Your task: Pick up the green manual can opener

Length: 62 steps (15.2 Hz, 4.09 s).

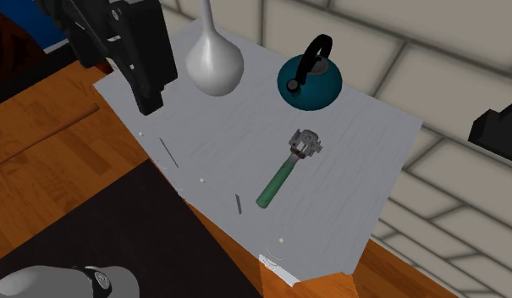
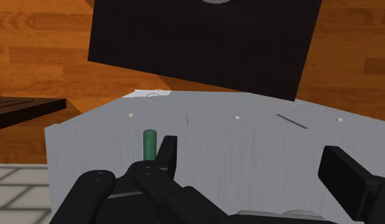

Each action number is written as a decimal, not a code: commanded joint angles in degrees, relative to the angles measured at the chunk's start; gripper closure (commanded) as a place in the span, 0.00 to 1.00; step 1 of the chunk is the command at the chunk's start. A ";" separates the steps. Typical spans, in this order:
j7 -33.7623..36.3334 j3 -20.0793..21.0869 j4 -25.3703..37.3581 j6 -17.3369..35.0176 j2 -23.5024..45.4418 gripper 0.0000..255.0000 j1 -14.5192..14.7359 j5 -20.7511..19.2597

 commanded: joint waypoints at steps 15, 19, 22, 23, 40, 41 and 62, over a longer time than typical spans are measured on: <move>-5.47 -3.23 -15.10 34.42 13.42 0.00 -1.22 -2.28; -7.18 -4.30 -16.03 44.67 21.05 0.00 -1.34 -2.25; -8.69 -5.15 -15.63 52.09 27.59 0.00 -1.24 -1.76; -9.26 -5.43 -15.29 54.46 29.89 0.00 -1.17 -1.48; -20.41 -4.66 -5.67 78.58 59.70 0.00 -2.38 9.10; -20.94 -4.25 -5.48 79.68 61.00 0.00 -2.66 9.74; -17.96 -6.24 -6.06 73.20 53.84 1.00 -1.37 6.15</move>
